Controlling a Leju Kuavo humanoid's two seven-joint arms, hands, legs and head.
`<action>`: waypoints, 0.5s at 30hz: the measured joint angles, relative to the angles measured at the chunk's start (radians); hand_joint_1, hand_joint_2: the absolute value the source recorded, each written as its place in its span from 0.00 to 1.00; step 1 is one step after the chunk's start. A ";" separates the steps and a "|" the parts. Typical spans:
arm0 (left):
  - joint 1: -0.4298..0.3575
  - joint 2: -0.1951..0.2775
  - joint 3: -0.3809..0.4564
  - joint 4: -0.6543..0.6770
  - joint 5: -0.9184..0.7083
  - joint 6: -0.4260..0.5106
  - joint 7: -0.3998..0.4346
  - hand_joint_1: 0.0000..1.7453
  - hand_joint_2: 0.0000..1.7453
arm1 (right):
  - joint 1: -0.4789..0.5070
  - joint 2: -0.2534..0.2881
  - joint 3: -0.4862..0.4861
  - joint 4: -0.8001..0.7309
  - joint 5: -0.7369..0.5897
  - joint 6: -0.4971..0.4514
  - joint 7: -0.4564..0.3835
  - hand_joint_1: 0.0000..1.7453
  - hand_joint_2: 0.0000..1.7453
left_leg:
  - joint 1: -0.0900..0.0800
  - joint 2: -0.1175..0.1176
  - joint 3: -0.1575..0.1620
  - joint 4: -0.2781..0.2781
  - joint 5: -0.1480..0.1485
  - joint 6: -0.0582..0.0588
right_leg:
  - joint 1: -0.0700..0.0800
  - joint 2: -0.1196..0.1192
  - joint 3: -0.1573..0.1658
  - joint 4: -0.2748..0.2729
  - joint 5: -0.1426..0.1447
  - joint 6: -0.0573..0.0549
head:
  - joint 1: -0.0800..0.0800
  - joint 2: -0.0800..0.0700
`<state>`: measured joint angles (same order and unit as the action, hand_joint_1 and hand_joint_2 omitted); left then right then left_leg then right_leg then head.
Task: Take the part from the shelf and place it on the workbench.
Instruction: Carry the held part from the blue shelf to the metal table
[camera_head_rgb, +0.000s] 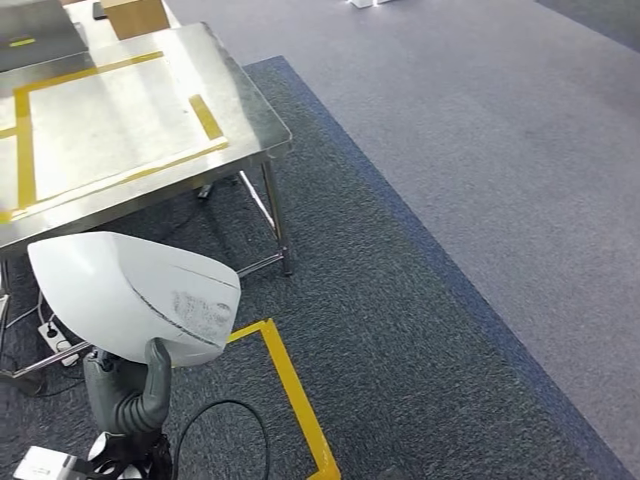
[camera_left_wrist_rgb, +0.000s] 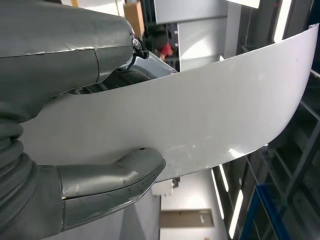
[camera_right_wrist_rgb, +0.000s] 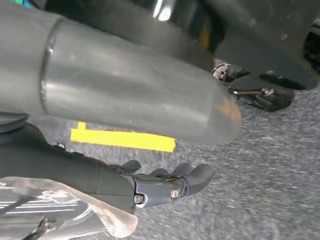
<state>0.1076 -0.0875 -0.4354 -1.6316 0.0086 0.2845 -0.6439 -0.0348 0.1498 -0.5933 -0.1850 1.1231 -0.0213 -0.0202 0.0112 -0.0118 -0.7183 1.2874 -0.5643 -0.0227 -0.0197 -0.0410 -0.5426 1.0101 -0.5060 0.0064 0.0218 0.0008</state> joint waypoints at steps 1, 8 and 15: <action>0.000 0.001 0.000 0.001 0.000 0.001 0.000 1.00 1.00 | -0.001 0.000 0.001 0.000 0.000 0.000 0.000 0.00 0.00 | 0.000 0.005 0.023 -0.044 0.031 0.001 | 0.000 -0.013 0.004 0.000 -0.003 0.001 | 0.000 0.000; 0.000 0.000 0.000 0.001 -0.002 0.003 0.000 1.00 1.00 | -0.009 0.000 0.004 0.000 0.002 0.000 0.001 0.00 0.00 | -0.017 0.066 0.125 -0.251 0.098 0.030 | 0.010 -0.071 0.022 0.000 -0.019 0.026 | 0.005 0.000; -0.002 -0.005 0.000 0.001 -0.004 0.005 0.000 1.00 1.00 | -0.011 0.000 0.005 0.000 0.003 0.000 0.002 0.00 0.00 | -0.008 -0.008 0.129 -0.265 0.106 0.061 | 0.006 0.031 -0.095 0.241 -0.136 0.046 | 0.015 0.000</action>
<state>0.1056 -0.0922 -0.4355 -1.6306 0.0046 0.2894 -0.6436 -0.0455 0.1502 -0.5886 -0.1850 1.1265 -0.0211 -0.0178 0.0032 -0.0197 -0.5898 1.0229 -0.4578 0.0382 -0.0135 -0.0102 -0.6378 1.2515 -0.6416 0.0524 0.0363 0.0008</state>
